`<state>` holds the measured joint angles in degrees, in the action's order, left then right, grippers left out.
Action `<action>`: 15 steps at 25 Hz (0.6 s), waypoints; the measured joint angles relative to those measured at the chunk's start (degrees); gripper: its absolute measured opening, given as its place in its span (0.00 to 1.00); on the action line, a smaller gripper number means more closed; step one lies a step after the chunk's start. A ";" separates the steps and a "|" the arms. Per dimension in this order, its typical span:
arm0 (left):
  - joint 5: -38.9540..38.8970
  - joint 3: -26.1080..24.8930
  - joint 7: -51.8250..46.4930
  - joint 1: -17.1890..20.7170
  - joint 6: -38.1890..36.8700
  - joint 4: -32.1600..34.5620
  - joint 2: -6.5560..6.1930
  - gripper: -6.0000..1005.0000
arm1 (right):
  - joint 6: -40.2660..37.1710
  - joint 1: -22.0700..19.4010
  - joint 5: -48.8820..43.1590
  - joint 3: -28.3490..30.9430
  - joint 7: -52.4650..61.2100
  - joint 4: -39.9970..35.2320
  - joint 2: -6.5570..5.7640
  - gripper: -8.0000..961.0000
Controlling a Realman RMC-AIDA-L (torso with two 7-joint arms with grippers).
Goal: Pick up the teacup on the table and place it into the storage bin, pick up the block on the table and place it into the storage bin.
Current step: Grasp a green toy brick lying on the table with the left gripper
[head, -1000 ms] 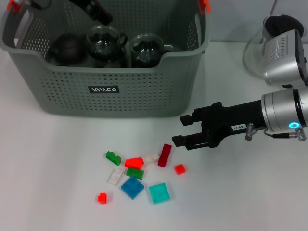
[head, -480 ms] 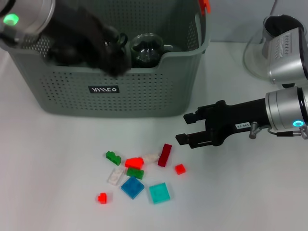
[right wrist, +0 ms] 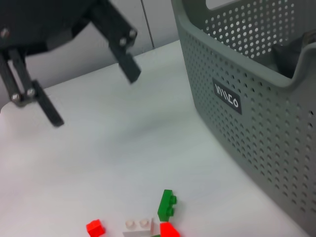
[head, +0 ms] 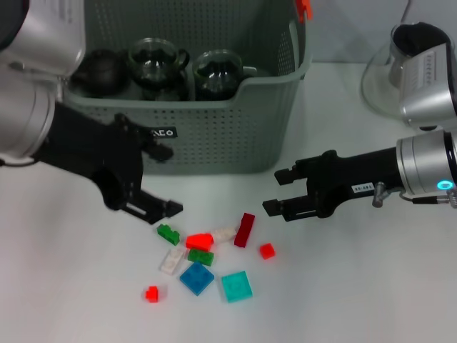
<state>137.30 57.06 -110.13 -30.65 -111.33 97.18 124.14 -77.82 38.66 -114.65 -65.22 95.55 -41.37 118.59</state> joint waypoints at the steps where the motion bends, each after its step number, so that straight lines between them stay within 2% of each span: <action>1: -0.02 -0.01 0.64 0.60 0.71 -1.18 0.00 0.81 | 0.09 -0.04 0.00 0.01 -0.03 0.04 -0.03 0.74; 6: 3.70 0.58 5.93 1.59 5.88 -10.96 -0.42 0.81 | 0.60 -0.08 0.00 0.01 -0.08 0.35 -0.01 0.74; 11: 9.24 0.91 10.07 -0.85 10.90 -19.65 -0.66 0.81 | 1.13 -0.04 -0.07 0.01 0.21 0.47 0.39 0.74; 15: 12.37 2.16 11.95 -2.27 12.75 -22.49 -0.67 0.81 | 1.48 -0.01 -0.04 0.01 0.46 0.51 0.78 0.74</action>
<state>149.67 59.22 -98.18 -32.92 -98.58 74.70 123.47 -76.34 38.65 -114.69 -65.21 96.01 -40.87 119.37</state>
